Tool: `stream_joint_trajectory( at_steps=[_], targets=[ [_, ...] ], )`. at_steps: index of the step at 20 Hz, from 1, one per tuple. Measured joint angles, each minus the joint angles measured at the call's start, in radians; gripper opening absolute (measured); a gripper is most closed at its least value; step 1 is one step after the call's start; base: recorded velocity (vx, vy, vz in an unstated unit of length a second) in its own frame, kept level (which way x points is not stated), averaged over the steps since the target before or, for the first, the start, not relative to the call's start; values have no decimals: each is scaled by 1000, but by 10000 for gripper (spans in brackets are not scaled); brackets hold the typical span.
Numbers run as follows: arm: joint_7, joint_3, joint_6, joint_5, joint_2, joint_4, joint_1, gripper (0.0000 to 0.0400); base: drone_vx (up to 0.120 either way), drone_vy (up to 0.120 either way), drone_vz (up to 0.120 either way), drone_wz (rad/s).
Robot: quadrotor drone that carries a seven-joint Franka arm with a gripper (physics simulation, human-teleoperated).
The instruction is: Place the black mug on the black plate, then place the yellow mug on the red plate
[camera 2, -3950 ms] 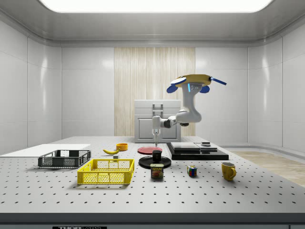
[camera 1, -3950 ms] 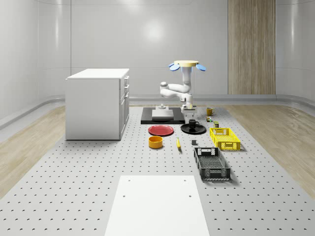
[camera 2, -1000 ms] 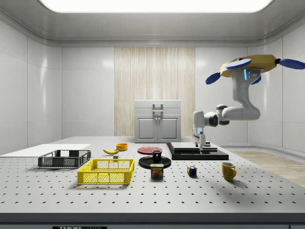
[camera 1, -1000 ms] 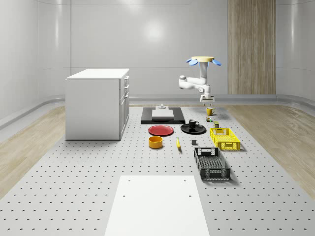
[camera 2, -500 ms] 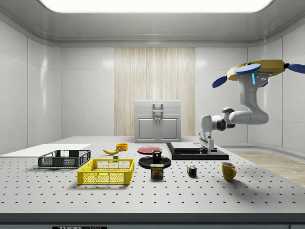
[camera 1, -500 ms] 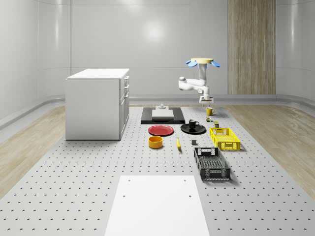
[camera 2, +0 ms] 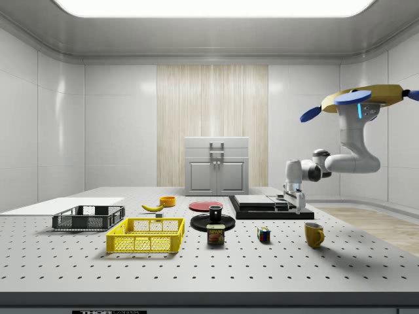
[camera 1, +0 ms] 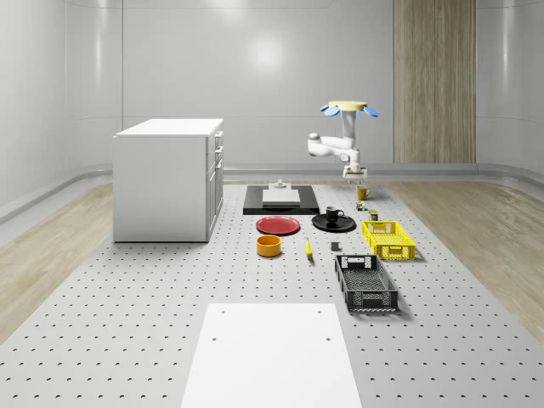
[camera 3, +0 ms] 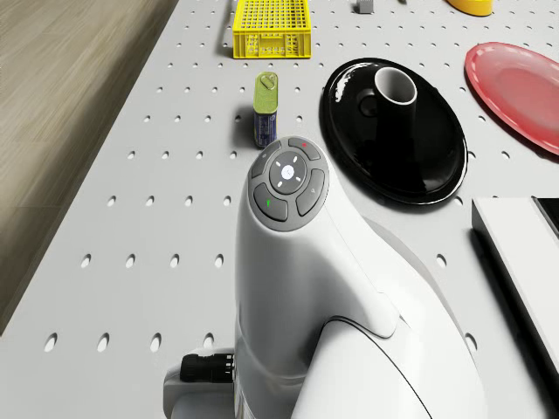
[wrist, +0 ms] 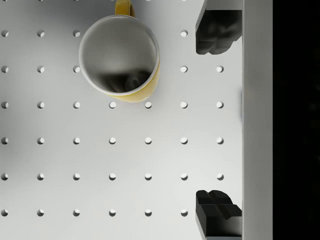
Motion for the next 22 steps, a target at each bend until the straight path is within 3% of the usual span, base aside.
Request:
stream_joint_trajectory(
  at_steps=[5,12,22],
  targets=[
    [0,0,0,0,0,0,0,400,-120,80,-16,0],
    [0,0,0,0,0,0,0,400,-120,0,0,0],
    [3,-101,37,-94,1,23,-18,400,0,0,0,0]
  ],
)
